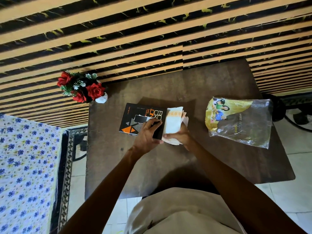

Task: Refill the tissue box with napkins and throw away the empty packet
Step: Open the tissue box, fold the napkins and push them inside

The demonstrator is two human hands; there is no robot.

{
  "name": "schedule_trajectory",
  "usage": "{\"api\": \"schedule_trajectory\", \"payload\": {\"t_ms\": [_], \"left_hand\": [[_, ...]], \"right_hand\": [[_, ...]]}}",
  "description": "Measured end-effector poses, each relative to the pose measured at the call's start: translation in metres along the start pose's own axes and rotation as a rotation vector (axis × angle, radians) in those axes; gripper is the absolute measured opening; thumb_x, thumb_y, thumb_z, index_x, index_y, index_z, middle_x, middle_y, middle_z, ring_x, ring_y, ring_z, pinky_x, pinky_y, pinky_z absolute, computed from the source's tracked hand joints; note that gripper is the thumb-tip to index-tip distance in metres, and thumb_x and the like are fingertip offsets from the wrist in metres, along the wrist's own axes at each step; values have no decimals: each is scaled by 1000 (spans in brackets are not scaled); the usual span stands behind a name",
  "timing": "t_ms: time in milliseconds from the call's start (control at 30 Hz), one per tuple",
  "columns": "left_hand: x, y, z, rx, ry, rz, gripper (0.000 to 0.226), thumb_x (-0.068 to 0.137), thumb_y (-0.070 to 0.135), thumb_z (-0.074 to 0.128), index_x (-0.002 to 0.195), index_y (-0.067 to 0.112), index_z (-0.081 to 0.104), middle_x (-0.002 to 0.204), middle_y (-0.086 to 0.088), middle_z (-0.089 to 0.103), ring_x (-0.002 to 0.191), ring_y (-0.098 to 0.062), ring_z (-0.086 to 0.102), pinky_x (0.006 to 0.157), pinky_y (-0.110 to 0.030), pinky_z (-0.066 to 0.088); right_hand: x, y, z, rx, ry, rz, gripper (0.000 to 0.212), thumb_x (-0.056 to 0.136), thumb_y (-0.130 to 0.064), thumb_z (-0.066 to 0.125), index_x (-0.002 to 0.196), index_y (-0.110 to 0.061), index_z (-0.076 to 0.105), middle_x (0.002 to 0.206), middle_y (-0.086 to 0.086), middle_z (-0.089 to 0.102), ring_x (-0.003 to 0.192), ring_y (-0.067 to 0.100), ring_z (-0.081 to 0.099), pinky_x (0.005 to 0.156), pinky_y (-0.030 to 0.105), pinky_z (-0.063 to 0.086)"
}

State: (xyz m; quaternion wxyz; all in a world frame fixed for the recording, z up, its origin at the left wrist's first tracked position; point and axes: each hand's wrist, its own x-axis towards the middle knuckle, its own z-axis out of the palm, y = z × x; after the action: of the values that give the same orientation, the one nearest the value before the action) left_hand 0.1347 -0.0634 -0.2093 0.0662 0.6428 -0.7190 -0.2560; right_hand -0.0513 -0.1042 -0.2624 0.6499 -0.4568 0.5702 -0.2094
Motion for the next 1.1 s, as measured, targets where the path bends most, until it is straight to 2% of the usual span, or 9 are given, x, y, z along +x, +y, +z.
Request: {"api": "schedule_trajectory", "payload": {"t_ms": [133,267,400,533,700,767,933,1033,1100], "left_hand": [[-5,-26,-13,-50,268,-205,91,68,61,73,143,25,38,151,-9,31,135,-30,35,109,-49,35],[-10,-47,-21,-129,160,-504,131,52,63,83,152,25,8,161,-6,7,146,-36,13,115,-58,18],[-10,-51,-19,-171,142,-531,141,47,61,86,152,25,-1,163,-2,-1,148,-33,7,117,-58,14],[-13,-53,-17,-186,130,-524,140,49,65,83,153,25,-3,163,0,-8,149,-32,2,118,-58,10],[-10,-55,-16,-187,102,-527,140,51,66,82,152,27,-6,163,1,-10,149,-32,-2,118,-58,8],[-10,-56,-16,-185,109,-525,140,50,67,82,152,28,-5,163,2,-9,149,-32,0,118,-58,9],[-10,-55,-18,-186,120,-522,141,49,65,83,153,26,-3,163,1,-5,148,-32,3,117,-57,10],[-9,-55,-17,-191,119,-525,141,49,65,83,153,26,-4,163,2,-6,148,-31,3,118,-57,10],[-9,-56,-17,-193,118,-525,141,49,66,83,153,26,-3,163,2,-6,148,-31,3,118,-56,10]], "right_hand": [[14,32,-13,10,-68,21,101,46,-32,99,133,-19,51,126,4,67,121,21,62,103,50,51],[-8,0,-7,-182,-71,-20,91,59,-23,94,131,-21,39,132,4,53,131,24,47,114,43,39],[-7,5,3,-246,73,4,119,56,-25,95,144,-17,16,128,-10,43,122,12,45,111,41,41],[-12,0,8,-333,168,32,121,50,-31,94,142,-23,16,125,-9,53,115,15,55,102,35,45],[10,15,3,79,131,108,111,30,-41,100,129,-27,50,119,-4,69,111,19,66,98,45,54],[7,5,4,246,67,230,88,34,-31,100,115,-24,65,115,3,74,107,24,70,94,51,56],[6,-11,12,430,-23,244,83,48,-12,91,123,-19,58,124,9,69,110,27,67,95,48,56],[4,-2,13,522,7,245,80,61,-10,81,135,-16,49,126,12,66,100,27,69,65,31,60],[2,0,14,555,98,259,81,62,-13,83,136,-18,50,127,11,67,100,27,70,65,34,61]]}}
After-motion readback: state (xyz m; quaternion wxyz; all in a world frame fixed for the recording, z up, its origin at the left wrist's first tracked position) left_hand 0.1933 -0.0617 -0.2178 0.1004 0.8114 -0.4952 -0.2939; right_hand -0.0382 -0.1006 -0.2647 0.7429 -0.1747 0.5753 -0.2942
